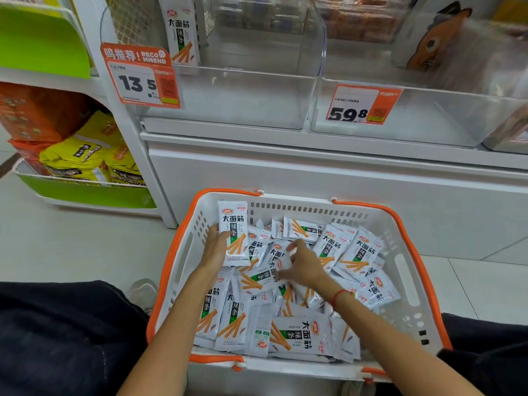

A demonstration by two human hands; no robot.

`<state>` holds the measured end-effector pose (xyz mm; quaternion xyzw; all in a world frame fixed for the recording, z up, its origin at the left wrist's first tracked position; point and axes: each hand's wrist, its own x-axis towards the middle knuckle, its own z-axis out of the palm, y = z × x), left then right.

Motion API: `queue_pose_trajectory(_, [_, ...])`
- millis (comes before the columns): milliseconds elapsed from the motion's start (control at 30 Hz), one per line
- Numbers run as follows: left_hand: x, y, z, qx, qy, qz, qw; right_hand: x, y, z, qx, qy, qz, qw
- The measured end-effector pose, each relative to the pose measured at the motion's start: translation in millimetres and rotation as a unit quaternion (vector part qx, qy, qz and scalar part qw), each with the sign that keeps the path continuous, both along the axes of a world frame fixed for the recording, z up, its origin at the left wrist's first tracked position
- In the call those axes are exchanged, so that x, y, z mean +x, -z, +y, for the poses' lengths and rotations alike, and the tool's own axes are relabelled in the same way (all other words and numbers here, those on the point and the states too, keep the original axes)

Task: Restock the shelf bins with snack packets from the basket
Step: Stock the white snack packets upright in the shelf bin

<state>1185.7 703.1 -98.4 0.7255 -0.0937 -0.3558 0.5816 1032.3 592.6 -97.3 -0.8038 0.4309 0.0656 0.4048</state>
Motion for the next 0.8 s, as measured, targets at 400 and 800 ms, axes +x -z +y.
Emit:
queue_pose_trajectory(400, [-36, -15, -27, 0.041, 0.259, -0.009, 0.965, -10, -57, -46, 0.078, 0.008, -0.194, 0.978])
queue_pose_trajectory(800, [-51, -7, -29, 0.048, 0.27, 0.024, 0.961, -6, -48, -38, 0.028, 0.069, -0.249, 0.966])
